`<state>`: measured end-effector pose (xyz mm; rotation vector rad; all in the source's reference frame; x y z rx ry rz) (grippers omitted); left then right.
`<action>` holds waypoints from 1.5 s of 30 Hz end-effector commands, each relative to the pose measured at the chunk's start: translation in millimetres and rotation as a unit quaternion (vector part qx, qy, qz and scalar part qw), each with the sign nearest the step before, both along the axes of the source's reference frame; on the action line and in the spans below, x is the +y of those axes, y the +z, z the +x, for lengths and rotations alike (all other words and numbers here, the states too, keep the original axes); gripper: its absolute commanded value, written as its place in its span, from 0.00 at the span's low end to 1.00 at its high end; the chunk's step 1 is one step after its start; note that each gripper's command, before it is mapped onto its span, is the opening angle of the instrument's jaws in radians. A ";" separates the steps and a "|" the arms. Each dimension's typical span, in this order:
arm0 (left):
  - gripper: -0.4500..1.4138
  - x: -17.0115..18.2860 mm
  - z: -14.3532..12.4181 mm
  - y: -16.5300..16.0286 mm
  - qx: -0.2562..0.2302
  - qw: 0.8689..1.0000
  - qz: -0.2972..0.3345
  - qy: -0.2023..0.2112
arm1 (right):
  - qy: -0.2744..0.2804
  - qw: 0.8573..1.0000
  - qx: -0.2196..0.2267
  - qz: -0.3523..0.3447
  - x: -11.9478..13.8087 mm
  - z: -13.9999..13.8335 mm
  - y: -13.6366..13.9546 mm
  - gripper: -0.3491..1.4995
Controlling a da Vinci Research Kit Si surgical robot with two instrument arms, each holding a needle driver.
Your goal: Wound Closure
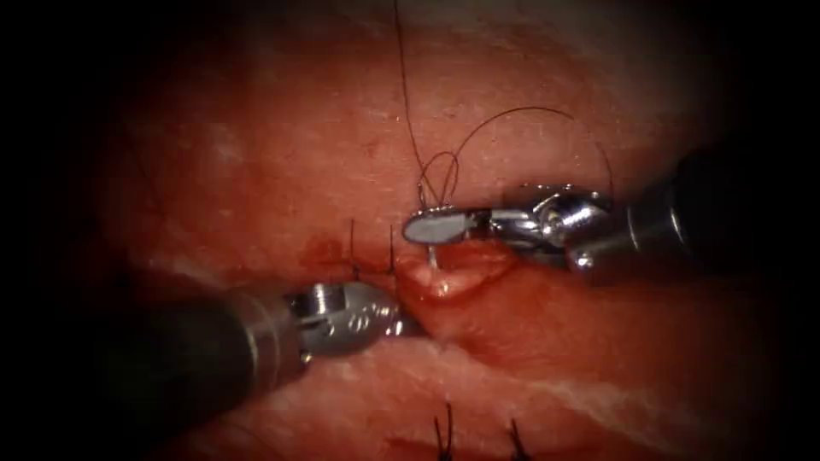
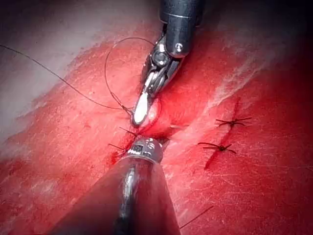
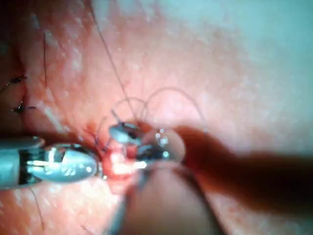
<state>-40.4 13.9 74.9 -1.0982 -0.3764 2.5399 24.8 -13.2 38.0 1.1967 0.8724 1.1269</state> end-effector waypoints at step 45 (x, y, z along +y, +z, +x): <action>0.00 -3.3 -2.8 -2.0 -0.134 0.966 -0.215 0.041 | 0.006 0.975 0.050 -0.216 3.2 -4.0 3.1 0.78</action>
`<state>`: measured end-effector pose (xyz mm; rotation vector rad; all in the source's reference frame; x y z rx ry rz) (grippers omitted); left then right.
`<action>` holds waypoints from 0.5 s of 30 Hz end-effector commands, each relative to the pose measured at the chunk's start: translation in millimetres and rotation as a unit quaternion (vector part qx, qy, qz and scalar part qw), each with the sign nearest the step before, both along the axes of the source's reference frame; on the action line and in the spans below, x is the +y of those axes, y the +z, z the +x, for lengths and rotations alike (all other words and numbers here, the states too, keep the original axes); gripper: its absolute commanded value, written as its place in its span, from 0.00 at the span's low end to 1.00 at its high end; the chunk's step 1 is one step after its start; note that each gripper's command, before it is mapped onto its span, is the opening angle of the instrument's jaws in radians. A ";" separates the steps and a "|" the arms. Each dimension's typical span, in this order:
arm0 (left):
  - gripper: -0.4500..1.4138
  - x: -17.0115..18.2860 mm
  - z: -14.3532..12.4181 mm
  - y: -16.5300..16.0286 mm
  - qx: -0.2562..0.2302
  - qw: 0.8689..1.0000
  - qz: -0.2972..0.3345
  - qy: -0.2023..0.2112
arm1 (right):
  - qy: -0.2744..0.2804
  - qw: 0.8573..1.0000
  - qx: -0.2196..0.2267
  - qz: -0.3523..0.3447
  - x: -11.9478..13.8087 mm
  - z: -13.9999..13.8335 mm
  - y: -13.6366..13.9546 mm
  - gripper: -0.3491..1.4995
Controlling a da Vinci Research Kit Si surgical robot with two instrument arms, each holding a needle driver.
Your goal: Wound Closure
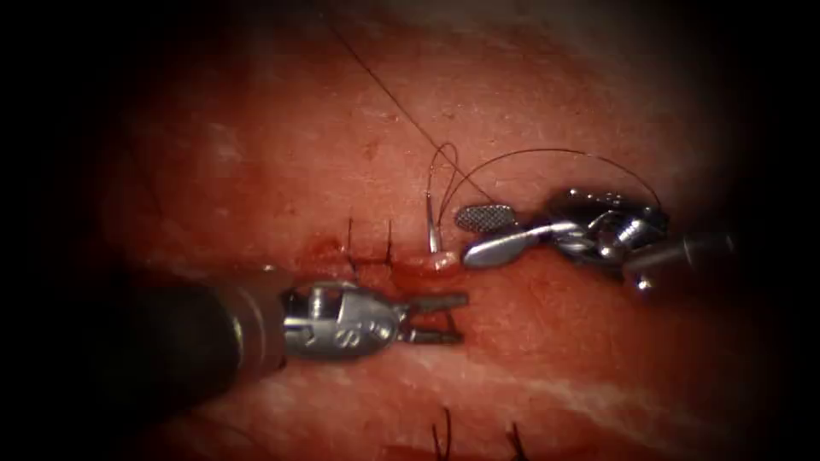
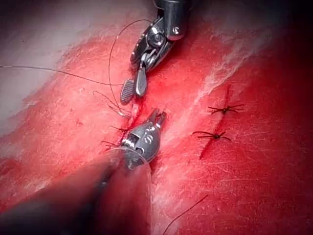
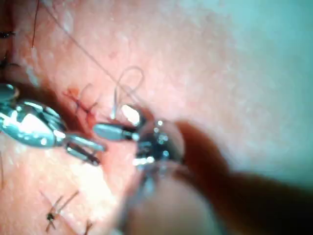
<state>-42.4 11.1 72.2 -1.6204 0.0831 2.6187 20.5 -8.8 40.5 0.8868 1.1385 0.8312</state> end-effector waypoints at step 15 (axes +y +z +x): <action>0.00 1.2 1.1 -1.0 -0.115 0.964 0.235 -0.047 | -0.006 1.000 0.002 0.000 -2.0 0.2 -0.4 0.78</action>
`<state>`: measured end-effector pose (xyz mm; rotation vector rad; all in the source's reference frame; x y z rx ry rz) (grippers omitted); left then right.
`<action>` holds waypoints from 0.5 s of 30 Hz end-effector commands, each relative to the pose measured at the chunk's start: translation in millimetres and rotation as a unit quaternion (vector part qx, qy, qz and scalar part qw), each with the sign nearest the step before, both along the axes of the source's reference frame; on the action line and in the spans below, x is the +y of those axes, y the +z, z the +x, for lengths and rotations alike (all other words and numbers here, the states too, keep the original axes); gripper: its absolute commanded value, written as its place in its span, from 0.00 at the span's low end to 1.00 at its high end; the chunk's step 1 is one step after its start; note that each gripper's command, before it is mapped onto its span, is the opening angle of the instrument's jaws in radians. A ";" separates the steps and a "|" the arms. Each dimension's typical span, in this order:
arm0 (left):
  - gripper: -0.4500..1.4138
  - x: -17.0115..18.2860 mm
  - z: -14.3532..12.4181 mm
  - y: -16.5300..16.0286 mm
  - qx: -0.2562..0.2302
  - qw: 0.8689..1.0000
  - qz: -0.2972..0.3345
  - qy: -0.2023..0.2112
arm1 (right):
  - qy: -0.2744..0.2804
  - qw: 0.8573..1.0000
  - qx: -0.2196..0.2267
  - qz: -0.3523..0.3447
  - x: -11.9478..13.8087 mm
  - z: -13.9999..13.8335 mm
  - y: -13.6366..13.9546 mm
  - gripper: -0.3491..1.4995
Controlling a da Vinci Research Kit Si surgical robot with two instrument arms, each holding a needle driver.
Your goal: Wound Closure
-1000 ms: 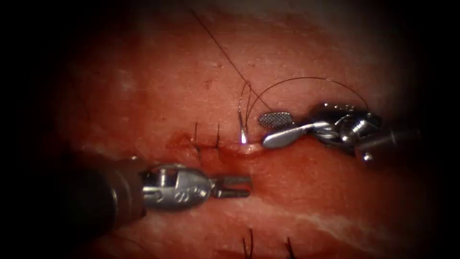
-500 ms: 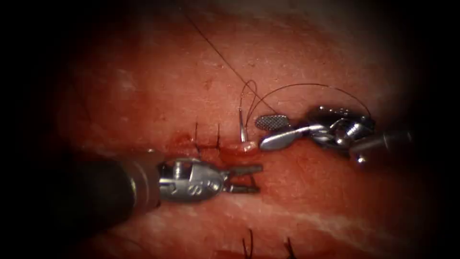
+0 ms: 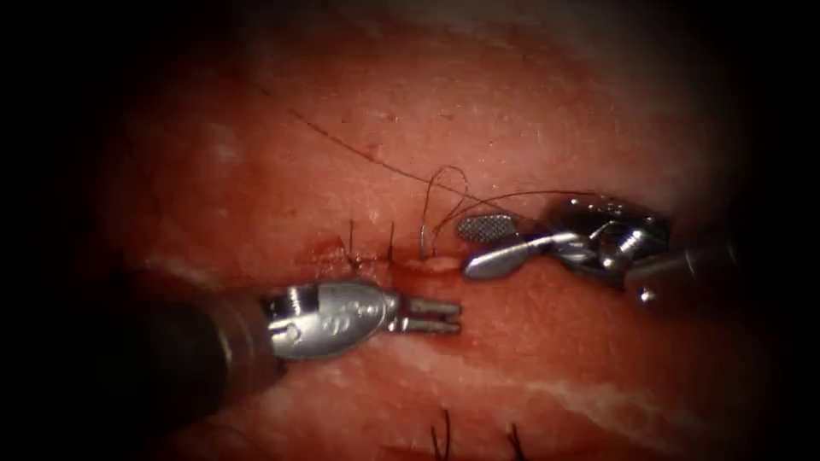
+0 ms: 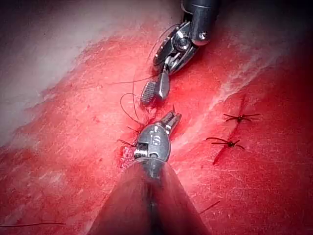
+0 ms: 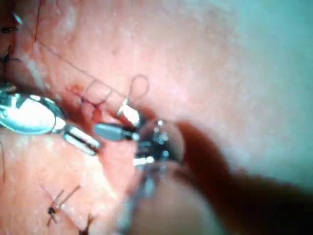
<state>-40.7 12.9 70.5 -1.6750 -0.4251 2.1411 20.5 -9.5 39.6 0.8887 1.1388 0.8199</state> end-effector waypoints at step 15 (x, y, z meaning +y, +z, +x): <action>0.00 -0.7 -0.7 -6.0 -0.135 0.960 0.246 -0.006 | -0.003 1.000 0.002 0.002 -1.6 -0.2 0.1 0.79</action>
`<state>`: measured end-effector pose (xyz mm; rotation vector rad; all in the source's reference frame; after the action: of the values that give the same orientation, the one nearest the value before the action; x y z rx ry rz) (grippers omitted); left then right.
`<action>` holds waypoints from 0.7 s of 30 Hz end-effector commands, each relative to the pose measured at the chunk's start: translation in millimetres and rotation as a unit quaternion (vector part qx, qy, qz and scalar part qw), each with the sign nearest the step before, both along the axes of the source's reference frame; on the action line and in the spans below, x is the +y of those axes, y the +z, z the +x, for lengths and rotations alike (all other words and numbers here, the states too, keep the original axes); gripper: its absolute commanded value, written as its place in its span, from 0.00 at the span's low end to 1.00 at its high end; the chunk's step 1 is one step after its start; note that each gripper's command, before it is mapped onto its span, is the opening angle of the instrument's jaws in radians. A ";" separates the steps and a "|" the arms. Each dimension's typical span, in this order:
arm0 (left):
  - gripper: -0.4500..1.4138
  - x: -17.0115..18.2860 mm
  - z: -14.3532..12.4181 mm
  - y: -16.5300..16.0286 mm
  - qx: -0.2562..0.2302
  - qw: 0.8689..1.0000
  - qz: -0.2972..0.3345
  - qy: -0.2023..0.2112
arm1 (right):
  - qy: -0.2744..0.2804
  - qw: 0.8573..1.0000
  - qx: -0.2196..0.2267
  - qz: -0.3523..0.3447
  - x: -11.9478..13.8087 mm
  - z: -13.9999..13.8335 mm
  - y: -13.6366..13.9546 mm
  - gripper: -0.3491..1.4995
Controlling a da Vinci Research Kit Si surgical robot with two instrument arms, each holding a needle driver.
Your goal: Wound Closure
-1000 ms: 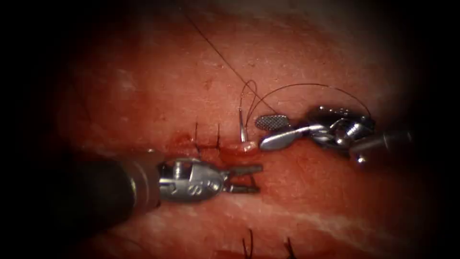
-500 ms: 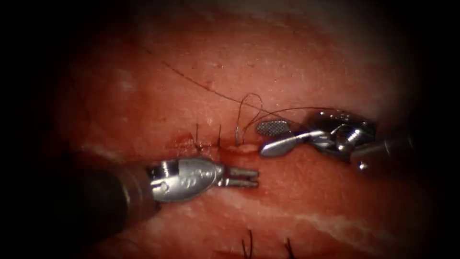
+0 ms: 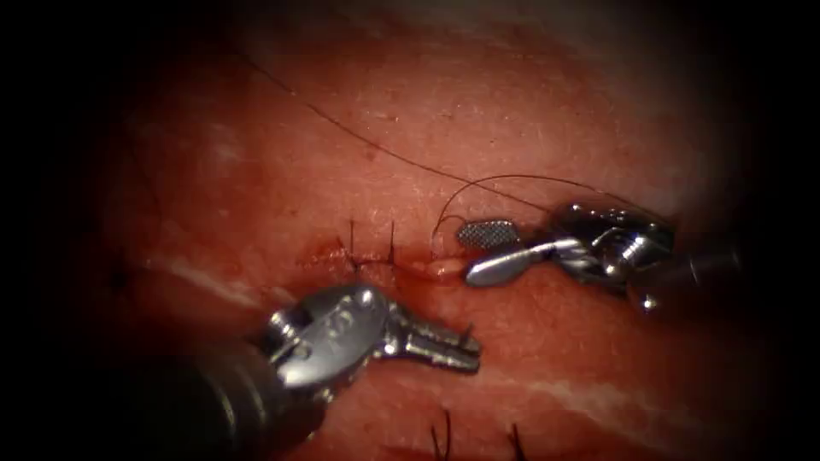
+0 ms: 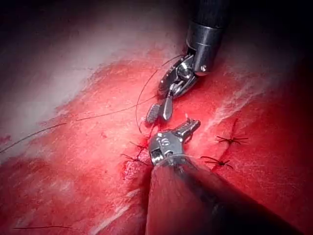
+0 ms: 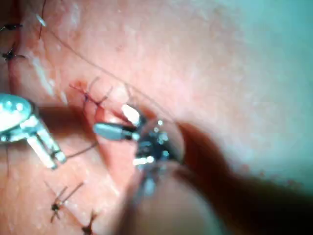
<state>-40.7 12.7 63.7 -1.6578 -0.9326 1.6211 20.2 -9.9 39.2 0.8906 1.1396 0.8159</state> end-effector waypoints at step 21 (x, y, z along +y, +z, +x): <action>0.00 -2.0 2.9 -7.0 -0.035 0.997 -0.030 0.058 | -0.068 0.963 0.079 -0.248 -5.7 1.0 -1.3 0.66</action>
<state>-37.1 11.2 55.9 -1.7411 -1.0382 1.6928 20.9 -14.4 37.4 0.6015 1.3290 0.3204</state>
